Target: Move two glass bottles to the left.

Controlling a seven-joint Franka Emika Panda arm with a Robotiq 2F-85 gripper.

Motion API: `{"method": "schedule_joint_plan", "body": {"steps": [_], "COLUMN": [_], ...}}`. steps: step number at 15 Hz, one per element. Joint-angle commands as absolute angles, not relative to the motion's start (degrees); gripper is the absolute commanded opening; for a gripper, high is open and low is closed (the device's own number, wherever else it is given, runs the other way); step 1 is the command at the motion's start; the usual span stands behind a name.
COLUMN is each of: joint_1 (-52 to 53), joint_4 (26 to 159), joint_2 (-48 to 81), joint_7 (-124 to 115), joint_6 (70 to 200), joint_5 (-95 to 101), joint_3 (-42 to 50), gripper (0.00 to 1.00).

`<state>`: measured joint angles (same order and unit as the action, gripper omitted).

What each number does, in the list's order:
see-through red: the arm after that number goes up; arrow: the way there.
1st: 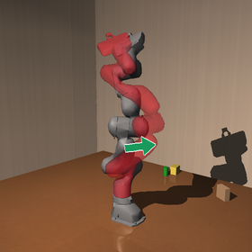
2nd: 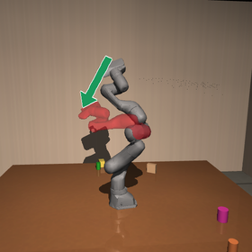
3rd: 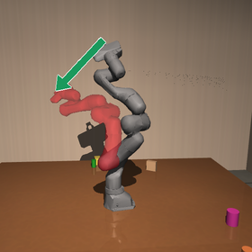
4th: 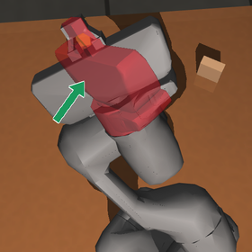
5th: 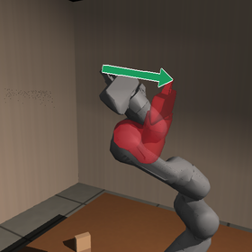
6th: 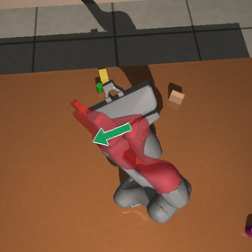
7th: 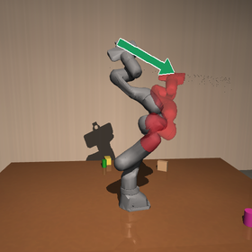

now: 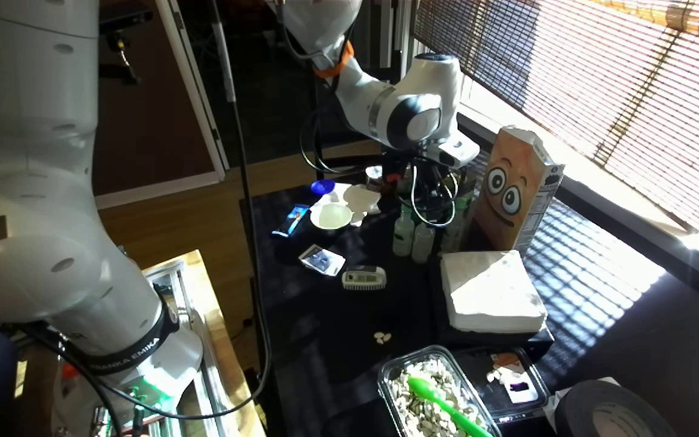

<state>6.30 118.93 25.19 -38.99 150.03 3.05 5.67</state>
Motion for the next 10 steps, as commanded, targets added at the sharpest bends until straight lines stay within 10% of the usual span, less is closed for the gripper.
{"method": "schedule_joint_plan", "body": {"steps": [1, 3, 10], "joint_1": [7.6, 7.8, 8.3], "joint_4": [118.6, 118.6, 118.7], "joint_2": [25.8, 25.9, 25.9], "joint_7": [-39.2, -39.3, -39.7], "joint_6": [151.6, 151.9, 151.5], "joint_5": [3.3, 3.4, 3.5], "joint_3": [7.0, 7.2, 7.9], "gripper": [0.84, 0.61, 0.42]}}
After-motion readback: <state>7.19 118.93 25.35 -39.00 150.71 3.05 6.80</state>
